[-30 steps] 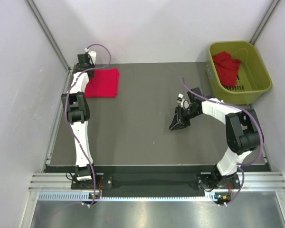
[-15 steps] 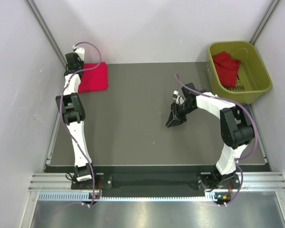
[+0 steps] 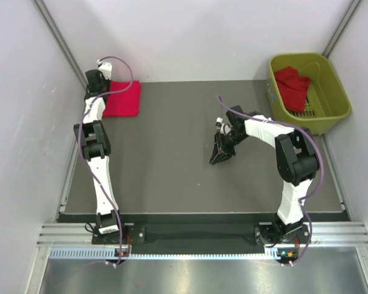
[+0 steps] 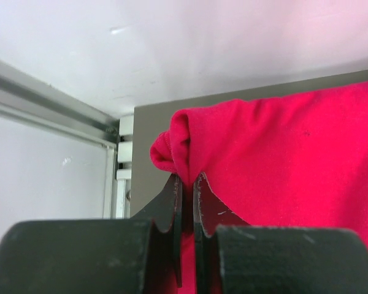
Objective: Fold and stack the t-shirts
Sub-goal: Neatly place the folded tshirt to the corner
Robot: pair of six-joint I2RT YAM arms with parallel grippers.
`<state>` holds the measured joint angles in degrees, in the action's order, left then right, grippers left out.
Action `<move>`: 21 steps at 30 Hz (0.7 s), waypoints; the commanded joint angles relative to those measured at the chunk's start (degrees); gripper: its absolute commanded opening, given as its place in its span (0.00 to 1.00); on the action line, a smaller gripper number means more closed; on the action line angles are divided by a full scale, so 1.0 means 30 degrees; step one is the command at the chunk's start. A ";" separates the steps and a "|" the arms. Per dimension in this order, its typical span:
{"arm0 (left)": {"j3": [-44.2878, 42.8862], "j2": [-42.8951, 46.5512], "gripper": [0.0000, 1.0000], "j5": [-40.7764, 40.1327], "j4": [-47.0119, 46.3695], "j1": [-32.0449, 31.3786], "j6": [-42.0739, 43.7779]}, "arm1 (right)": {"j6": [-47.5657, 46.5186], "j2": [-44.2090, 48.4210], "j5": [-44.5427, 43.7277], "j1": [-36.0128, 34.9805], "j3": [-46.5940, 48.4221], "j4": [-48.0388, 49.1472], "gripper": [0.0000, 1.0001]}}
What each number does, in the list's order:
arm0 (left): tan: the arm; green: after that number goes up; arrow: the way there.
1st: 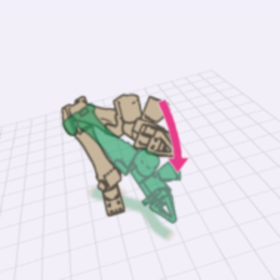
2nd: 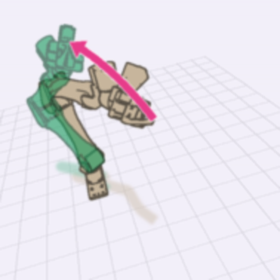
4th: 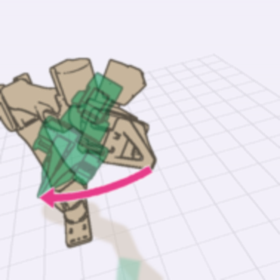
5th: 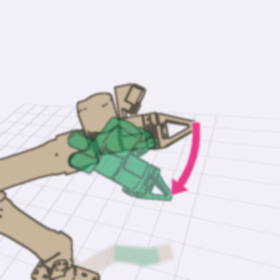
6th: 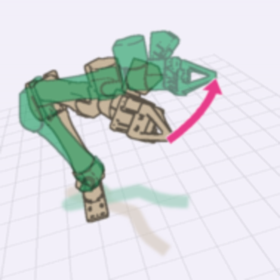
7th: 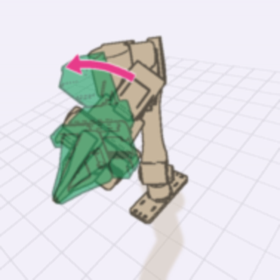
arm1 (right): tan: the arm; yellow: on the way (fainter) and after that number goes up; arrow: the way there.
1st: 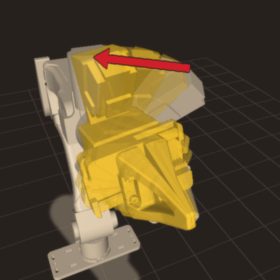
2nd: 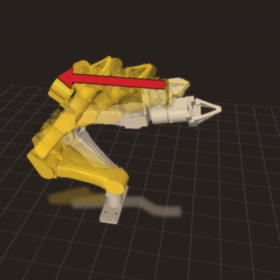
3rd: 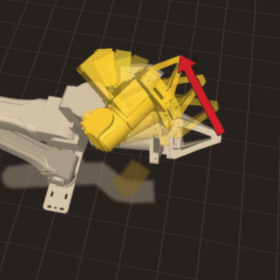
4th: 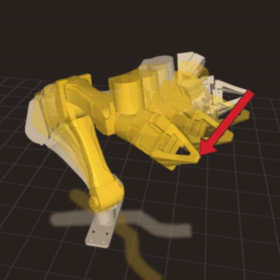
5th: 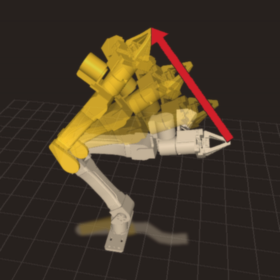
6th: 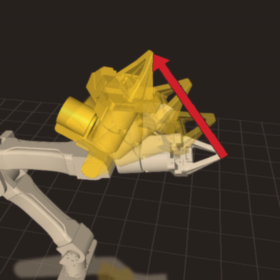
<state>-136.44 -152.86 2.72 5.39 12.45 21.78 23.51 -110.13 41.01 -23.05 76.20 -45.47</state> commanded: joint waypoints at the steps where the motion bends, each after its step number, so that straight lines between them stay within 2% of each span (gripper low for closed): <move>1: -0.0984 -0.0200 0.00 0.0996 -0.1649 0.0157 0.1027 | -0.0394 0.0116 -0.0078 -0.0198 0.0673 -0.0720 0.19; 13: -0.0984 -0.0610 0.00 0.1407 -0.2996 0.0304 0.1382 | -0.0746 -0.0409 -0.0049 -0.0198 0.1199 -0.1248 0.18; 21: -0.0750 -0.0464 0.00 0.1582 -0.2734 0.0537 0.2377 | -0.1097 -0.0791 -0.0048 -0.0198 0.1873 -0.1716 0.18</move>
<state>-136.84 -154.28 6.24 1.28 12.69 26.61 21.80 -111.85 40.73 -23.05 79.13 -49.10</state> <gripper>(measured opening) 0.056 0.179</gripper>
